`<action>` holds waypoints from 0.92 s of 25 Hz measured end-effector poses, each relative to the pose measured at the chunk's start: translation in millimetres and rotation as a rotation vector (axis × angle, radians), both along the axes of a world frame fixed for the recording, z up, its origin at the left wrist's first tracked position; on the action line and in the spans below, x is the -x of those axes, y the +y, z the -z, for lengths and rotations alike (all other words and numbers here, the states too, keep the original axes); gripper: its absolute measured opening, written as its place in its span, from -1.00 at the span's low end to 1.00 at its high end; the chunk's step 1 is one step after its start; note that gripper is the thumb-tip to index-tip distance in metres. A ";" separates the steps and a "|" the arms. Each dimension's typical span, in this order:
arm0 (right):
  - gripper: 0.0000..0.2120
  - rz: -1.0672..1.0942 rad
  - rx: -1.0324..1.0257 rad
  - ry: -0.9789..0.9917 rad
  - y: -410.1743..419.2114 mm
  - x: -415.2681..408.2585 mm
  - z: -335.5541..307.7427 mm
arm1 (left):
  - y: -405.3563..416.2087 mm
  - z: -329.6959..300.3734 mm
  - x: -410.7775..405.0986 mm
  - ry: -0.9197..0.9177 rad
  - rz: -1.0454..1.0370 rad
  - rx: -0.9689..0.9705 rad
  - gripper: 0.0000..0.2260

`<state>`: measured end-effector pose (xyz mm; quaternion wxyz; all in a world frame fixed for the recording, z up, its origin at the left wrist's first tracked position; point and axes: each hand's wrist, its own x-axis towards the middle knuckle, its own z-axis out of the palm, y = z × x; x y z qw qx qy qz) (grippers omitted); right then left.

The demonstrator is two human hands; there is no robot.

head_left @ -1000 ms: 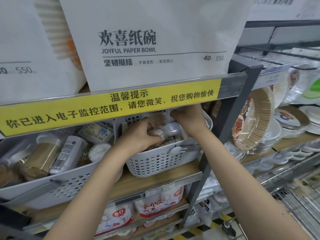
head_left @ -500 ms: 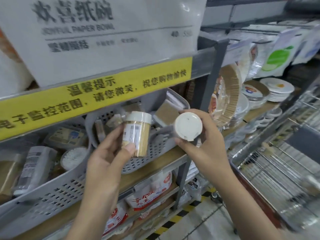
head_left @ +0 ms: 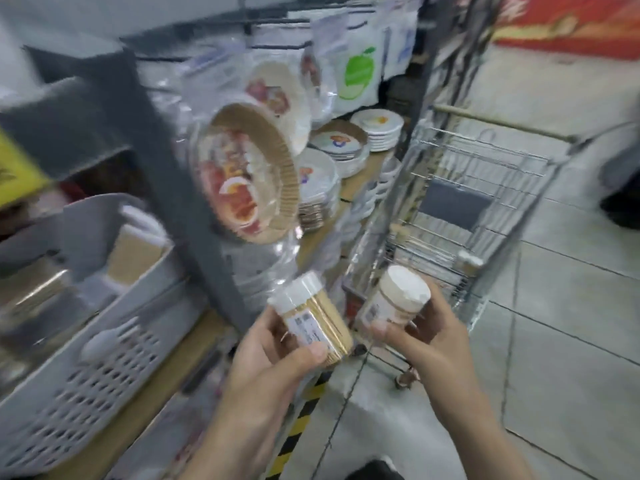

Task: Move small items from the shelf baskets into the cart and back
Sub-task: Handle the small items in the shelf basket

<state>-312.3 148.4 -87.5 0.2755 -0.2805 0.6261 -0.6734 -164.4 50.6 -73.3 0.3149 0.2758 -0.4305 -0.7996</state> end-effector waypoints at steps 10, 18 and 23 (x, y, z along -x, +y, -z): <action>-0.43 0.402 -0.127 -0.175 64.2 167.4 66.2 | 9.6 46.7 202.8 -0.119 0.178 -0.070 -0.53; -0.55 0.492 -0.207 -0.291 22.9 259.8 129.6 | -49.1 103.3 302.8 -0.450 0.198 0.135 -0.67; -0.55 0.550 -0.285 -0.330 -37.4 336.8 171.4 | -107.9 150.7 410.0 -0.520 0.273 0.224 -0.57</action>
